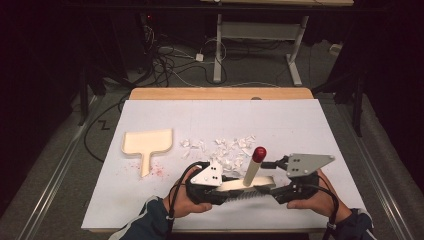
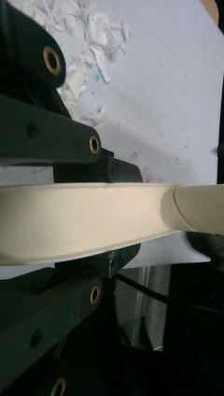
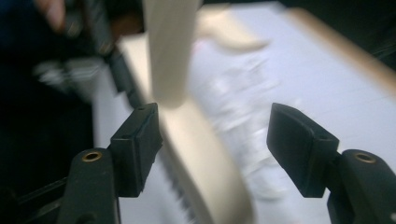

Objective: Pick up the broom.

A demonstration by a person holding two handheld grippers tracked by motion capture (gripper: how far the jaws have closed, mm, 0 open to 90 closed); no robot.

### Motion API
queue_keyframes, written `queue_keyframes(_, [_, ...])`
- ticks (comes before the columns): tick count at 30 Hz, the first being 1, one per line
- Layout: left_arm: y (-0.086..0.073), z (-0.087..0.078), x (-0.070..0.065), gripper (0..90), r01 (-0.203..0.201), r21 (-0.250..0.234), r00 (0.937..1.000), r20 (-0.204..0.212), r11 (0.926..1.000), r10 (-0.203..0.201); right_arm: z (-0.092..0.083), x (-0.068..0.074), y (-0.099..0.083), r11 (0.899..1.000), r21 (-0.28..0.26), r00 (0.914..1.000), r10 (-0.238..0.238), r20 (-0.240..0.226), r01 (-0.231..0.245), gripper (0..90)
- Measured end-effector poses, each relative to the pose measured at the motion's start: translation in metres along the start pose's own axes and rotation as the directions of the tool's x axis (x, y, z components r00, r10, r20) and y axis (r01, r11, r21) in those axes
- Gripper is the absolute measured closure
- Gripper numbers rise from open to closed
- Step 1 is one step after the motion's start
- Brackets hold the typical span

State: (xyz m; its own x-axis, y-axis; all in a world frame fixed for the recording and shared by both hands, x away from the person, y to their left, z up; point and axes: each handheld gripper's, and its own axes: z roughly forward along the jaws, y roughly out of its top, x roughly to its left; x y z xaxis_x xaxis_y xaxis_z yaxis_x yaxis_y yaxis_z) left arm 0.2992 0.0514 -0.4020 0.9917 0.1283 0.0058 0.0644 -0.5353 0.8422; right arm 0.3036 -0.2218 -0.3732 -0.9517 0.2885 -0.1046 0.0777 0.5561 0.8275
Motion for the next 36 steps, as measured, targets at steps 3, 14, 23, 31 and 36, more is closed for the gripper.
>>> queue_keyframes(3, [0.001,0.004,-0.002,64.0,-0.025,0.015,0.9989,0.04,0.9996,0.024,0.016,0.007,-0.004,0.997,0.074,0.9955,-0.028,-0.09,0.035,39.5])
queue_keyframes(14, [-0.004,0.001,0.002,49.8,-0.021,0.012,0.9994,-0.026,0.9997,0.021,0.042,0.013,-0.014,0.988,0.134,0.9812,-0.052,-0.186,0.078,68.6])
queue_keyframes(23, [-0.021,-0.036,-0.004,21.4,-0.021,0.009,0.9329,-0.359,0.9997,0.023,0.019,-0.002,-0.011,0.997,0.072,0.999,0.018,-0.041,-0.015,68.6])
queue_keyframes(31, [-0.064,-0.067,-0.013,17.5,0.023,0.046,0.8389,-0.544,0.9987,0.006,-0.004,-0.013,-0.004,0.997,0.032,0.994,0.071,0.083,-0.074,68.6])
queue_keyframes(36, [-0.095,-0.084,-0.014,17.5,0.088,0.061,0.7954,-0.605,0.9943,-0.034,-0.011,-0.021,-0.005,0.993,0.026,0.9841,0.115,0.135,-0.119,68.6])
